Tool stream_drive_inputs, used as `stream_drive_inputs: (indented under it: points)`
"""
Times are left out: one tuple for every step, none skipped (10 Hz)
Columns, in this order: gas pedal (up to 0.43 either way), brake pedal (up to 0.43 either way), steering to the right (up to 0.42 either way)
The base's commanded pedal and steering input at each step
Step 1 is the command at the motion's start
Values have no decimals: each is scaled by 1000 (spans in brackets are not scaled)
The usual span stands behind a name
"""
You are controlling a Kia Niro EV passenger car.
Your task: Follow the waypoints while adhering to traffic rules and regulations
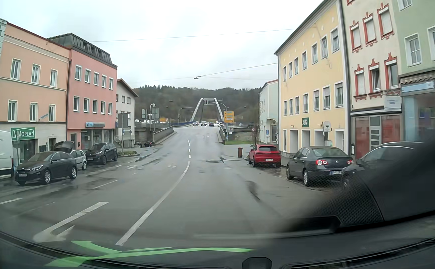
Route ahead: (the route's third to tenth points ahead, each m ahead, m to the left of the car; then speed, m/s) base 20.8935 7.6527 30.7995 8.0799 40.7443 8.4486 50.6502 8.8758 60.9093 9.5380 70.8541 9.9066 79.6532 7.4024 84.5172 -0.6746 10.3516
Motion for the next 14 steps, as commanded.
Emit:
stream_drive_inputs:
  points:
    - [0, 0, -45]
    - [0, 0, -43]
    - [0, 0, -42]
    - [0, 0, -42]
    - [0, 0, -41]
    - [0, 0, -40]
    - [0, 0, -38]
    - [0, 0, -37]
    - [0, 18, -32]
    - [0, 37, -27]
    - [0, 43, -24]
    - [0, 49, -24]
    - [0, 61, -24]
    - [0, 61, -21]
